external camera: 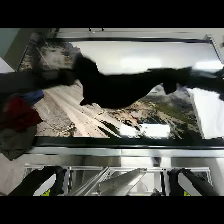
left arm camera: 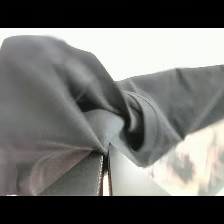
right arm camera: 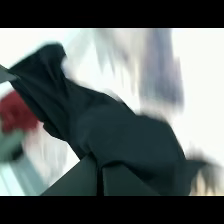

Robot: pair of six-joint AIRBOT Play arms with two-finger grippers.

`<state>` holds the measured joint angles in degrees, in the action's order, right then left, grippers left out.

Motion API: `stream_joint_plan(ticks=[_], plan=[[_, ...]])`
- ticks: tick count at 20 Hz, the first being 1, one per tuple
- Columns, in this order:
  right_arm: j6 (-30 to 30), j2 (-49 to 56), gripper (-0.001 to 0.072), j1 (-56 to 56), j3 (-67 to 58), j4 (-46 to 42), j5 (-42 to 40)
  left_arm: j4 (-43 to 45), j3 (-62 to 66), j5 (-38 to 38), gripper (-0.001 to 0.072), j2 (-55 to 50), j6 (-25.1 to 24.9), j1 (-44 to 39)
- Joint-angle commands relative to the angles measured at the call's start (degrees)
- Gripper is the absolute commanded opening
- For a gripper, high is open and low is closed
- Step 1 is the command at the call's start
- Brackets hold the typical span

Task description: Fold the shirts.

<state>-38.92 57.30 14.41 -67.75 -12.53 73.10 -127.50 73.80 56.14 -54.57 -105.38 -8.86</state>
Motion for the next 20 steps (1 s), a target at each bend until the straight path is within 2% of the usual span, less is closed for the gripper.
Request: stream_joint_plan(ticks=[1,6,8,10,13,16,20], plan=[[0.2,-13.1,0.0017,3.0,-7.6,7.8,-4.6,-0.1,9.0,-0.7,0.0019,12.9,1.4,4.6],[6.9,-27.9,0.0017,3.0,-9.7,6.4,-21.8,0.8,14.6,-4.2,0.0020,23.2,1.2,8.5],[7.7,-29.6,0.0017,3.0,-9.7,5.8,-23.0,1.0,14.9,-4.7,0.0019,24.8,0.9,10.5],[7.6,-27.3,0.0017,2.8,-9.7,5.8,-18.8,0.0,14.9,-0.7,0.0019,22.1,0.9,11.8],[5.3,-16.7,0.0017,0.7,-9.5,6.1,-12.6,-0.5,14.9,2.2,0.0019,11.6,0.2,11.2],[5.1,-1.6,0.0019,-4.8,-9.3,5.5,-9.1,0.1,14.9,4.2,0.0019,-3.0,-1.7,8.0],[8.4,21.2,0.0018,-12.4,-9.3,1.7,-12.0,0.5,14.9,4.3,0.0019,-25.7,-3.2,5.6]])
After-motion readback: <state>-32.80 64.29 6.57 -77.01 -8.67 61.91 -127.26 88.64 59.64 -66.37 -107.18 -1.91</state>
